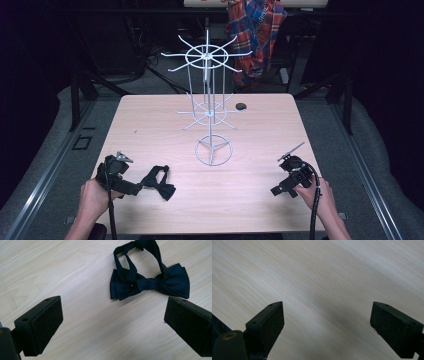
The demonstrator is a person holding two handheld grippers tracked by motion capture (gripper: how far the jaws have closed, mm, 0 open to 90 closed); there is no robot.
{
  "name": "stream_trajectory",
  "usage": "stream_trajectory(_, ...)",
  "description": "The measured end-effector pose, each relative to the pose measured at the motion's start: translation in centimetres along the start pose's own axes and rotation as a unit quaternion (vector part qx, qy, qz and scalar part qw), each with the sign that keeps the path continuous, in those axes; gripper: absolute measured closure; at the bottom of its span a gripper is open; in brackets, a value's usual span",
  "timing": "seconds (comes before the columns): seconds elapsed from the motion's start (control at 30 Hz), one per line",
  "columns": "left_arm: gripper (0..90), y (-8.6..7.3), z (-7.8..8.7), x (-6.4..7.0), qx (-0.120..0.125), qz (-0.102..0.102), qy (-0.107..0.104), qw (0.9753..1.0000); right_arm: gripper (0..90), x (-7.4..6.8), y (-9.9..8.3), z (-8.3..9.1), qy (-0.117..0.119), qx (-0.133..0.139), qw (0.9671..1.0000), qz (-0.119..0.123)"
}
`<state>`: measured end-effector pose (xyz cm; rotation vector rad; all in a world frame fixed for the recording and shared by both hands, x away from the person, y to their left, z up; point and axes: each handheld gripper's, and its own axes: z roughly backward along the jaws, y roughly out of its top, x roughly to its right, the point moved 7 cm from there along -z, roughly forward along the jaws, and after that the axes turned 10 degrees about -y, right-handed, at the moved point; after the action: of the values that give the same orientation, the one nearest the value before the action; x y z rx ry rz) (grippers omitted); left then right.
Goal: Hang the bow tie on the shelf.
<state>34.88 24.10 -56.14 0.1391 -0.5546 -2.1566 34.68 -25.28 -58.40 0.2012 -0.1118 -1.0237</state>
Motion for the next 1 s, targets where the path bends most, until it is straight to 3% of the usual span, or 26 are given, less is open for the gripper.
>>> stream_trajectory(0.07,2.0,0.1,0.0,0.1,0.001,-0.002,-0.001,1.0000,11.8,0.0,0.0,0.0,-0.009,0.005,0.9999,-0.009)
stream_trajectory(0.13,1.8,0.1,0.0,0.2,0.001,-0.002,-0.001,1.0000,11.8,0.1,0.0,0.0,-0.004,-0.003,1.0000,0.004)
stream_trajectory(1.0,0.0,1.0,-0.4,1.3,0.006,-0.015,-0.012,0.9998,11.7,0.0,-0.1,0.0,0.000,-0.004,1.0000,0.001)
